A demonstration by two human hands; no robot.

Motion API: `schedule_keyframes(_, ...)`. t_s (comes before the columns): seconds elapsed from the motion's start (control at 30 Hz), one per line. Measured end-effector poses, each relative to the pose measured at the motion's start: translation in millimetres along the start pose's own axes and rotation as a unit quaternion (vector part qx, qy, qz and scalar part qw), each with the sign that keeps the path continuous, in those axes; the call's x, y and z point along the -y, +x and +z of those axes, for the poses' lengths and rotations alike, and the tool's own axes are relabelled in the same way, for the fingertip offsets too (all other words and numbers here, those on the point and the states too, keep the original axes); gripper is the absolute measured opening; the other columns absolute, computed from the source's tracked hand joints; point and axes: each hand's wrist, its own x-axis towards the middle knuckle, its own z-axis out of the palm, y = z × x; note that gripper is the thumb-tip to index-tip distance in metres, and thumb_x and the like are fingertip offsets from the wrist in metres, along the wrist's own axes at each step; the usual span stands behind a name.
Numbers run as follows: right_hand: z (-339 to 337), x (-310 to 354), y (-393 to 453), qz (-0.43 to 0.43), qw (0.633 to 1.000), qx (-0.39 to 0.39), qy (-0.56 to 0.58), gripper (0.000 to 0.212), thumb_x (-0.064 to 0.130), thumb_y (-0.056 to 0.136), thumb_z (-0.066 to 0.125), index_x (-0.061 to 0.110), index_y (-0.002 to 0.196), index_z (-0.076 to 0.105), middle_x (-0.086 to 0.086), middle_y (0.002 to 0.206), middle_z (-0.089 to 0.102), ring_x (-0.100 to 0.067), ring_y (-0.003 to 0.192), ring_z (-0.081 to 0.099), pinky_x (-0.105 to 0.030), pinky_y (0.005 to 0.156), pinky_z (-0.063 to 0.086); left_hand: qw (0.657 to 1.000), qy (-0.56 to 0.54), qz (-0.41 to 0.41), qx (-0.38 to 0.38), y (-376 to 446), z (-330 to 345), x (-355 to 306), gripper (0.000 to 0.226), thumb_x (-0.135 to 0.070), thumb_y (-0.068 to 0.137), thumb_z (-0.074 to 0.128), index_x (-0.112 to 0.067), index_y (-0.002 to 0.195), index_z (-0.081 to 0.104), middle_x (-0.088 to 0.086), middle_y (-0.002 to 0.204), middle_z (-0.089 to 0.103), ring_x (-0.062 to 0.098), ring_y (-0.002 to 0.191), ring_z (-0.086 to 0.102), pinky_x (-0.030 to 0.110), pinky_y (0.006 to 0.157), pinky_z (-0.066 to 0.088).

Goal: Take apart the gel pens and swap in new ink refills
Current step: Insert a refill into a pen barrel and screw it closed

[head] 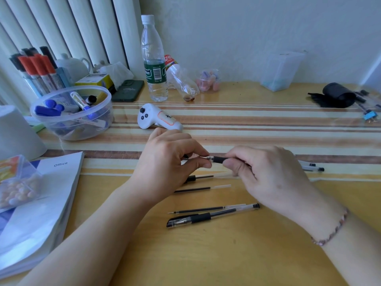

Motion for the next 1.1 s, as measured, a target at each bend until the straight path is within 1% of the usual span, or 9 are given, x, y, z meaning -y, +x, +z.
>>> schedule_keyframes(0.17,-1,-1,-1,0.02,0.999,-0.013,0.029,0.023,0.045,0.08,0.067,0.028,0.092,0.057,0.017,0.073,0.06,0.005,0.059,0.05,-0.018,0.053,0.039,1.0,0.008,-0.012,0.004,-1,-2,2,0.023,-0.045,0.077,0.069,-0.024,0.078,0.074,-0.012,0.064,0.061,0.007,0.065,0.049,0.037,0.071,0.041)
schedule_keyframes(0.33,1,-6,-2,0.012,1.0,-0.017,-0.013,0.034,0.047,0.092,0.039,0.029,0.084,0.067,0.01,0.057,0.064,-0.011,0.05,0.058,-0.032,0.047,0.049,1.0,0.006,-0.003,0.005,-1,-1,-1,0.019,-0.041,0.079,0.068,-0.023,0.075,0.074,-0.021,0.062,0.047,0.002,0.061,0.042,0.038,0.067,0.042)
schedule_keyframes(0.47,2,-9,-5,0.001,0.999,-0.031,-0.019,0.03,0.034,0.094,0.043,0.029,0.082,0.07,0.012,0.065,0.072,-0.007,0.051,0.058,-0.028,0.051,0.052,1.0,0.001,0.002,0.015,-2,-1,-2,0.019,-0.039,0.081,0.069,-0.022,0.075,0.074,-0.019,0.062,0.049,0.001,0.06,0.042,0.029,0.067,0.038)
schedule_keyframes(0.57,0,-10,-2,0.015,1.0,-0.021,-0.019,0.028,0.044,0.093,0.043,0.031,0.084,0.066,0.014,0.055,0.061,-0.004,0.047,0.052,-0.025,0.046,0.045,0.995,-0.036,-0.068,0.065,-2,-1,-5,0.018,-0.041,0.085,0.065,-0.025,0.092,0.069,-0.017,0.074,0.057,0.004,0.075,0.053,0.018,0.072,0.043)
schedule_keyframes(0.67,-2,-14,-1,0.036,0.999,-0.035,-0.012,0.015,0.04,0.089,0.054,0.03,0.093,0.064,0.018,0.066,0.064,0.002,0.049,0.05,-0.023,0.047,0.042,0.973,-0.104,-0.174,0.11,-5,-2,2,0.021,-0.022,0.098,0.043,-0.026,0.117,0.052,-0.017,0.093,0.051,0.001,0.098,0.045,0.01,0.08,0.034)
schedule_keyframes(0.8,-2,-20,-1,0.052,0.997,-0.049,-0.003,0.015,0.029,0.088,0.064,0.028,0.103,0.066,0.018,0.085,0.069,0.012,0.054,0.043,-0.018,0.052,0.037,0.976,-0.1,-0.141,0.129,-4,-6,8,0.038,-0.003,0.098,0.043,-0.022,0.13,0.044,-0.011,0.096,0.063,0.006,0.089,0.057,0.011,0.075,0.041)
schedule_keyframes(0.9,-2,-20,-1,0.052,0.997,-0.062,-0.002,0.016,0.024,0.088,0.065,0.026,0.103,0.069,0.017,0.089,0.067,0.0,0.071,0.054,-0.023,0.06,0.044,0.972,-0.114,-0.162,0.126,-2,-7,7,0.039,-0.006,0.092,0.059,-0.024,0.126,0.05,-0.013,0.095,0.074,-0.004,0.095,0.064,0.006,0.084,0.045)
schedule_keyframes(0.97,-1,-20,0,0.041,0.997,-0.065,0.002,0.016,0.022,0.088,0.065,0.024,0.103,0.071,0.013,0.091,0.069,-0.014,0.083,0.06,-0.034,0.068,0.051,0.969,-0.12,-0.177,0.119,-2,-6,6,0.03,-0.009,0.089,0.065,-0.023,0.114,0.059,-0.013,0.093,0.075,-0.007,0.093,0.066,0.012,0.086,0.049)
schedule_keyframes(1.1,1,-19,0,0.014,0.997,-0.074,0.004,0.018,0.021,0.087,0.066,0.022,0.104,0.072,0.01,0.094,0.071,-0.018,0.089,0.063,-0.042,0.075,0.053,0.973,-0.097,-0.175,0.119,-3,-6,7,0.015,-0.015,0.085,0.072,-0.021,0.098,0.068,-0.012,0.09,0.074,-0.005,0.089,0.067,0.021,0.084,0.054)
